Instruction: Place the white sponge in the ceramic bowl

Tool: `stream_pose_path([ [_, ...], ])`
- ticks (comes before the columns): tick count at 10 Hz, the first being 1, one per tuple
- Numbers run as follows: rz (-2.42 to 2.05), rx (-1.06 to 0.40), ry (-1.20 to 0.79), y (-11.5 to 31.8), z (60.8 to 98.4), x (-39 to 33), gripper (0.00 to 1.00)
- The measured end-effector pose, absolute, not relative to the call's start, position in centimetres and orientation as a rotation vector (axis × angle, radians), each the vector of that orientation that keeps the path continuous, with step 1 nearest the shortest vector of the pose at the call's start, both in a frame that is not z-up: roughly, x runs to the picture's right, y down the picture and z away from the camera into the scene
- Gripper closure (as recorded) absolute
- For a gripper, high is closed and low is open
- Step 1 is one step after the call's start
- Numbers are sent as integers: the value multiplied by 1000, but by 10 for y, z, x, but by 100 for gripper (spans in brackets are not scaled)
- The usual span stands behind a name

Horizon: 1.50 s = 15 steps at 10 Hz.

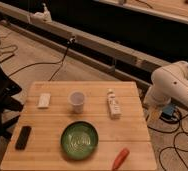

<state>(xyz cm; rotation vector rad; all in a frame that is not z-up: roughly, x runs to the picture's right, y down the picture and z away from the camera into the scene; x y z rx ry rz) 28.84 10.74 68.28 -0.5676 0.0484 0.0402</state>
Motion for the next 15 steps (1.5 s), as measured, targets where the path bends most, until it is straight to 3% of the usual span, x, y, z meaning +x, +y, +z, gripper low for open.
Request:
stream_pose_path([
  [3,-119,-510,-12,83,683,257,35],
  [6,-369,-404,-184,55,672,157,35],
  [9,-584,-315,-326,53,643,51,35],
  [15,-631,-297,-351,56,636,31,35],
])
